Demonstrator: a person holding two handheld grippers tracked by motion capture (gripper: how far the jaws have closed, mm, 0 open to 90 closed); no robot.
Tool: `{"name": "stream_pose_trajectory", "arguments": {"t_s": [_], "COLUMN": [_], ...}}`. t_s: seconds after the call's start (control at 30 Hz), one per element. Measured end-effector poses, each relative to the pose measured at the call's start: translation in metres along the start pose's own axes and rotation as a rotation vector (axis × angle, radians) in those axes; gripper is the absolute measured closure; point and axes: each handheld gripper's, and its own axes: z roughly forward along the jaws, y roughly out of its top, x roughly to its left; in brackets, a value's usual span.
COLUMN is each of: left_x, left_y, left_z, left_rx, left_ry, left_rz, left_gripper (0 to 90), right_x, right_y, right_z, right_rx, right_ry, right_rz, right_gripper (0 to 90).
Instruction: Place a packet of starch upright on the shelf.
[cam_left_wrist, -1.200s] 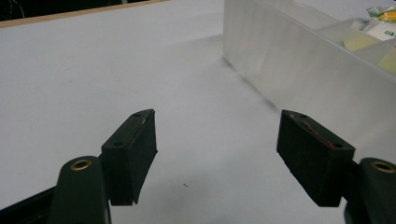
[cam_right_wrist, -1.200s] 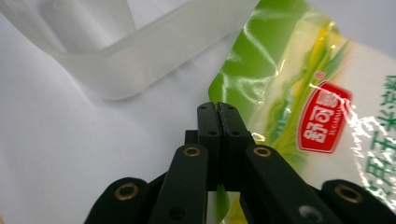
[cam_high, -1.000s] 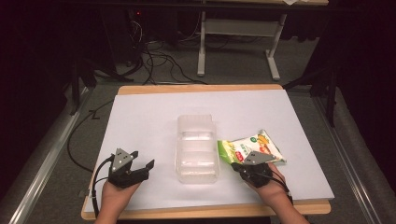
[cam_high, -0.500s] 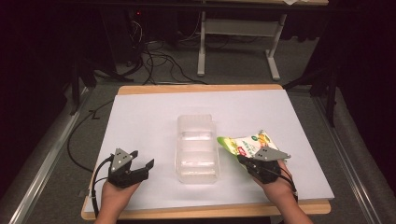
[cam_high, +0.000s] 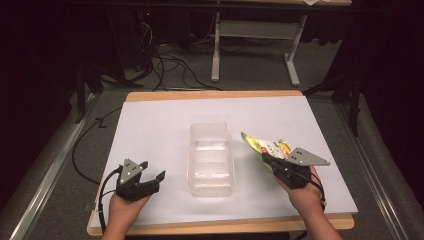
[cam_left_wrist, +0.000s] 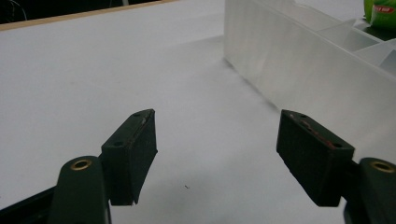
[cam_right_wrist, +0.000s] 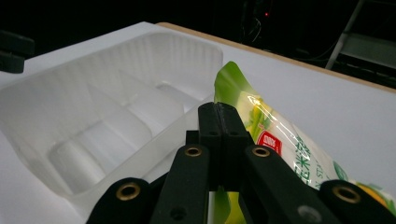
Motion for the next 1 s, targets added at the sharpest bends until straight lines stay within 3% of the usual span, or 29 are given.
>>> {"name": "stream_pose_trajectory", "arguments": {"t_s": [0.37, 0.5, 0.73, 1.0], "left_x": [0.001, 0.002, 0.003, 0.004], "left_y": [-0.001, -0.001, -0.001, -0.001], "left_z": [0.000, -0.001, -0.003, -0.004], "left_rx": [-0.002, -0.004, -0.012, -0.016], "left_ry": [0.008, 0.011, 0.015, 0.017], "left_rz": [-0.008, -0.009, -0.016, -0.022], "left_gripper": [29.6, 29.6, 29.6, 29.6], "right_x": [-0.008, -0.009, -0.004, 0.000], "right_y": [0.022, 0.031, 0.053, 0.067], "right_z": [0.002, 0.005, 0.022, 0.020], "right_rx": [-0.084, -0.128, -0.182, -0.223], "right_ry": [-0.005, 0.019, 0.042, 0.058], "right_rz": [0.002, 0.012, 0.023, 0.005], "right_gripper": [90.0, 90.0, 90.0, 90.0]}}
